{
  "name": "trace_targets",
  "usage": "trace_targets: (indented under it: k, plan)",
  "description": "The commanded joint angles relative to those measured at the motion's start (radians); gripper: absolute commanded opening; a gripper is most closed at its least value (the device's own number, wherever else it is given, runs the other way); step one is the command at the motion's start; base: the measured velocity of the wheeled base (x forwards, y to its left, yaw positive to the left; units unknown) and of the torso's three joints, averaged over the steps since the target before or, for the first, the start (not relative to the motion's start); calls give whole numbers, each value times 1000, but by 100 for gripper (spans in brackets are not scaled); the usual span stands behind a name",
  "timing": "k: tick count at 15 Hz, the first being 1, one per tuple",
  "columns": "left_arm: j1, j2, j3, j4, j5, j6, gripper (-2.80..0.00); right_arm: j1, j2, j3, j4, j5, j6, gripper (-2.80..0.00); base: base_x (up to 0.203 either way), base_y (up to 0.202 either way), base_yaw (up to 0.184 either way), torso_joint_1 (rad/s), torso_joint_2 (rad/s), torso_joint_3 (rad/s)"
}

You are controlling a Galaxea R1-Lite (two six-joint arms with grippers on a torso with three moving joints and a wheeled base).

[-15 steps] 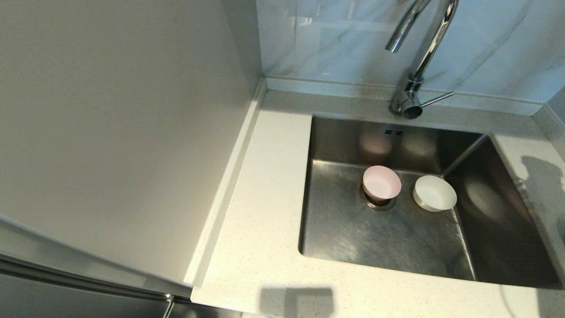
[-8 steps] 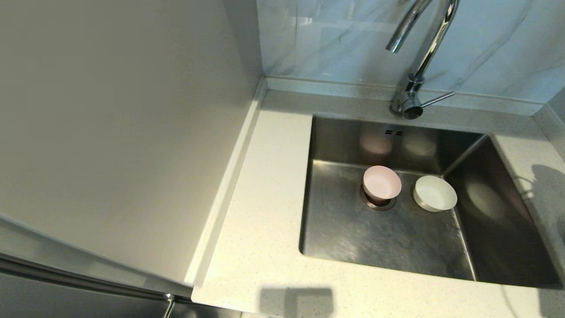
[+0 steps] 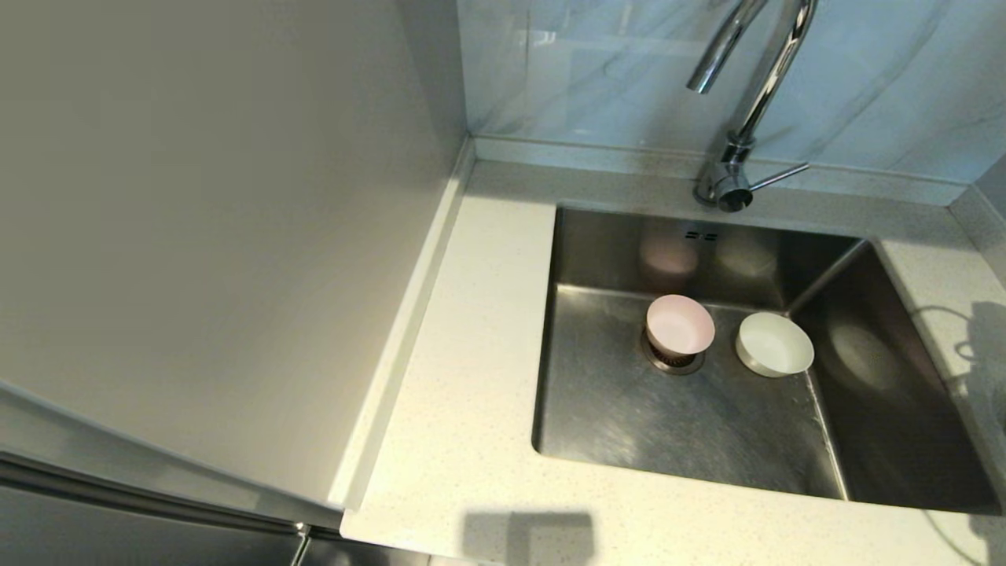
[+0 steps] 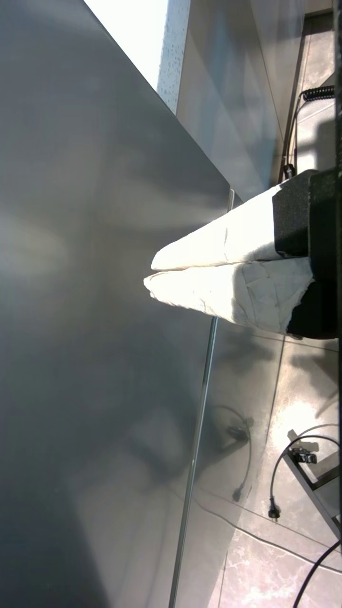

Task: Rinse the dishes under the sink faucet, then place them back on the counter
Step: Put a bowl into the sink

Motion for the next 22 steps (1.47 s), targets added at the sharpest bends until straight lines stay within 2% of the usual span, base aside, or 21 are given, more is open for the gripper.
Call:
trace_targets:
  k: [1, 8, 18, 19, 22]
  plan:
    - [0, -3, 0, 0, 0, 0, -280, -12, 26, 37, 8, 1, -1, 0, 0, 0, 0, 0, 0, 0]
    - [0, -3, 0, 0, 0, 0, -280, -11, 52, 75, 2, 36, -4, 0, 0, 0, 0, 0, 0, 0]
    - [0, -3, 0, 0, 0, 0, -280, -11, 79, 72, -70, 21, -13, 0, 0, 0, 0, 0, 0, 0]
    - [0, -3, 0, 0, 0, 0, -280, -11, 79, 70, -70, 19, -19, -280, 0, 0, 0, 0, 0, 0]
    - [0, -3, 0, 0, 0, -1, -280, -11, 78, 72, -70, 19, -33, -280, 0, 0, 0, 0, 0, 0]
